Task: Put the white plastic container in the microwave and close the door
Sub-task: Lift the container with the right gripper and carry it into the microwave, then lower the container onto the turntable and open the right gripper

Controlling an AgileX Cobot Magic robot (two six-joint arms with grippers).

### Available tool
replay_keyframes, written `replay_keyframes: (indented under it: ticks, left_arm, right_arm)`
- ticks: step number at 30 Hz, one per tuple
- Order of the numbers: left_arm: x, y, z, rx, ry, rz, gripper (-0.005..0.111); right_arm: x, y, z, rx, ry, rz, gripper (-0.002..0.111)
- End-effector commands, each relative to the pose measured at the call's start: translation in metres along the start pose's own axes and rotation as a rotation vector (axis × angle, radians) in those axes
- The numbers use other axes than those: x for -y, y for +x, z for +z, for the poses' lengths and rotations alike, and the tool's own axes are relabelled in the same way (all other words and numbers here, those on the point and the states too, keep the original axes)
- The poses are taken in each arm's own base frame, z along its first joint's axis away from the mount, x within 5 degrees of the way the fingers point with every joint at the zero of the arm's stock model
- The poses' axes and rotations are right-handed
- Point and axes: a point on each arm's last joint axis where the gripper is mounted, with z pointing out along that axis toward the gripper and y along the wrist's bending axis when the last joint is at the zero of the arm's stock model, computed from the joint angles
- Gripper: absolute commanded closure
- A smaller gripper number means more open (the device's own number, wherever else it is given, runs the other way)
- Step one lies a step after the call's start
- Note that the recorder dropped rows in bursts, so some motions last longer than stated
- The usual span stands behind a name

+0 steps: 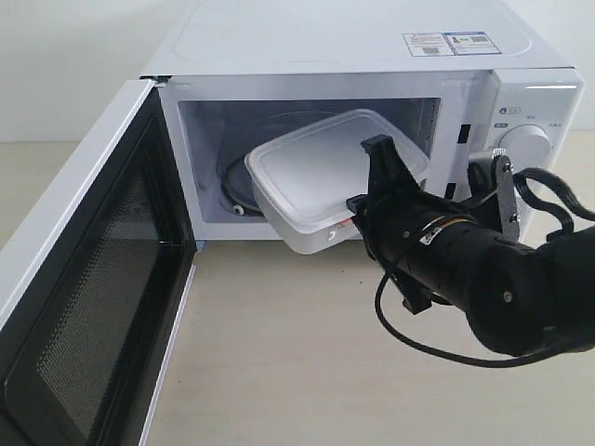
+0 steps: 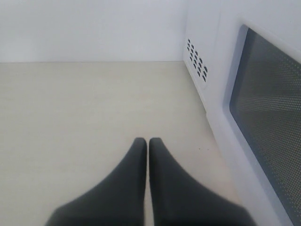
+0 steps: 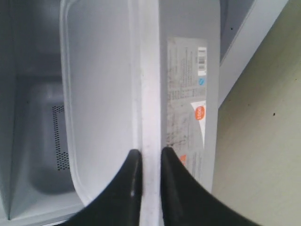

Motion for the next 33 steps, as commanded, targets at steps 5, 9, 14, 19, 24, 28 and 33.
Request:
replay_keyframes:
  ticks: [5,9,14,19,24,28,33]
  left_arm:
    - [0.000,0.001,0.000,0.001,-0.006,0.002,0.102]
    - [0.000,0.001,0.000,0.001,-0.006,0.002,0.102]
    - [0.000,0.001,0.000,0.001,-0.006,0.002,0.102]
    - [0.000,0.001,0.000,0.001,-0.006,0.002,0.102]
    - [0.000,0.001,0.000,0.001,-0.006,0.002,0.102]
    - [0.000,0.001,0.000,0.001,-0.006,0.002,0.102]
    - [0.000,0.001,0.000,0.001,-0.006,0.002,0.102]
  right_arm:
    - [-0.017,0.005,0.031,0.037,-0.060,0.050,0.108]
    - [-0.019,0.012,0.052,0.043,-0.056,0.053,0.108]
    - [-0.020,0.020,0.077,0.043,-0.065,0.056,0.108]
    - [-0.034,0.021,0.090,0.067,-0.125,0.048,0.108]
    - [-0.037,0.022,0.091,0.060,-0.131,0.015,0.108]
    - [-0.037,0.022,0.091,0.063,-0.130,-0.072,0.077]
    - [-0.040,0.023,0.088,0.040,-0.125,-0.083,0.076]
